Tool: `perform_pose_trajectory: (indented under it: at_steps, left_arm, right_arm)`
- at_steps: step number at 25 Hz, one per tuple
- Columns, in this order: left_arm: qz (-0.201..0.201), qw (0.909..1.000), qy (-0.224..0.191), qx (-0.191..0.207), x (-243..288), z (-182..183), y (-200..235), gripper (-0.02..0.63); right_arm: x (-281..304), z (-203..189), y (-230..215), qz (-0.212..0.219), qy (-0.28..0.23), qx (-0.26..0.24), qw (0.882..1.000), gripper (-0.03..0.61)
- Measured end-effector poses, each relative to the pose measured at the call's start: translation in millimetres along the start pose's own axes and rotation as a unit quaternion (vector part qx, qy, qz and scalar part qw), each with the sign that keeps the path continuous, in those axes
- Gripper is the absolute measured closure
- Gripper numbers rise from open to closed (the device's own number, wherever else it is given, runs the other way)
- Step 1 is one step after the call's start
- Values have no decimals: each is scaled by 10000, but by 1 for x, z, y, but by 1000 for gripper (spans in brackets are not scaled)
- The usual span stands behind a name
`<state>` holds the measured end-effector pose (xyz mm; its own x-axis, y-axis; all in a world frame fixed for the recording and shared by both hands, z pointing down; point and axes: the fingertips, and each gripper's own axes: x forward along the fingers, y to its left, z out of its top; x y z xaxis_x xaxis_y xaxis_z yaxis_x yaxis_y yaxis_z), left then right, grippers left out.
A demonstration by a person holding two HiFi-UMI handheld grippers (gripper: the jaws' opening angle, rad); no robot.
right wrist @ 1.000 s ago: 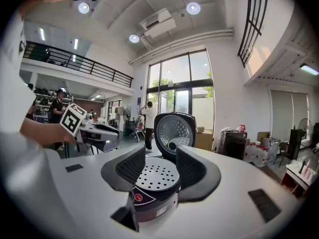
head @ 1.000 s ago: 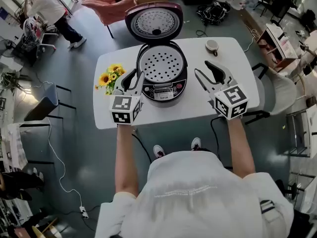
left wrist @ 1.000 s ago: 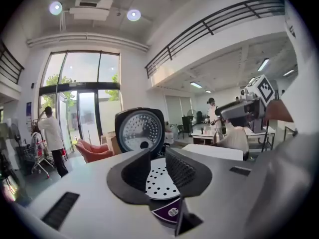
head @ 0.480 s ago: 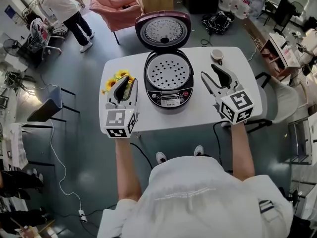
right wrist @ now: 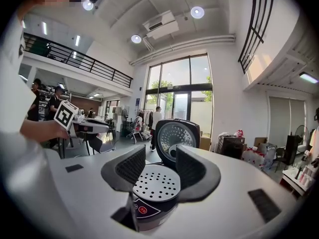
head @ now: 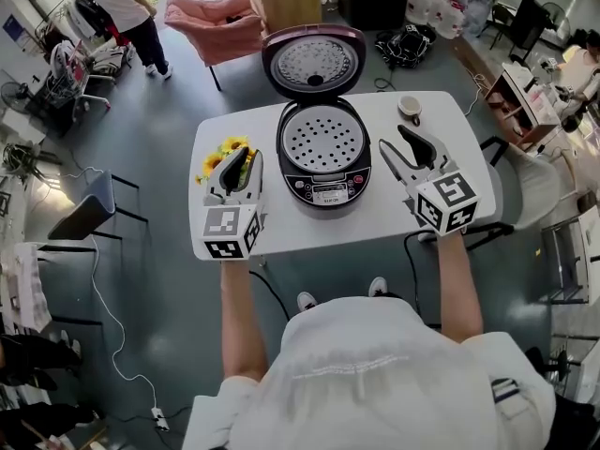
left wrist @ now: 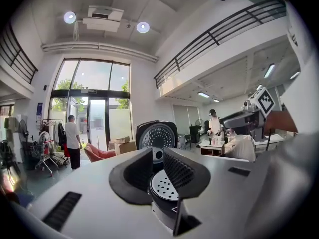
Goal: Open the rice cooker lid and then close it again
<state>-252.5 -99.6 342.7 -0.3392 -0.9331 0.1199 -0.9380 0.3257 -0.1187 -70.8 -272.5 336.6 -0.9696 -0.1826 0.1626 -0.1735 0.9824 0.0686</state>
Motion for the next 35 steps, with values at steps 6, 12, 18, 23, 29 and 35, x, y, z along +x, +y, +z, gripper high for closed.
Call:
perform_pose_trajectory:
  at_steps: [6, 12, 18, 23, 29, 35]
  left_arm:
    - [-226, 9997, 59, -88, -7, -9, 14, 545]
    - [-883, 9955, 322, -91, -5, -35, 10, 545]
    - [-958, 9941, 488, -164, 8, -49, 18, 544]
    - [-897, 9942, 579, -155, 36, -53, 26, 528]
    - [-642, 9962, 583, -45, 96, -37, 46, 512]
    - [-463, 9971, 587, 154, 156, -10, 68, 499]
  right_arm:
    - [2, 0, 20, -273, 68, 120, 9995, 396]
    - [8, -12, 46, -516, 171, 273, 9981, 396]
    - [15, -17, 45, -586, 268, 314, 9974, 396]
    - [37, -16, 15, -542, 224, 324, 9978, 396]
    - [82, -7, -43, -298, 141, 207, 9992, 396]
    - [139, 8, -104, -46, 148, 47, 9999, 396]
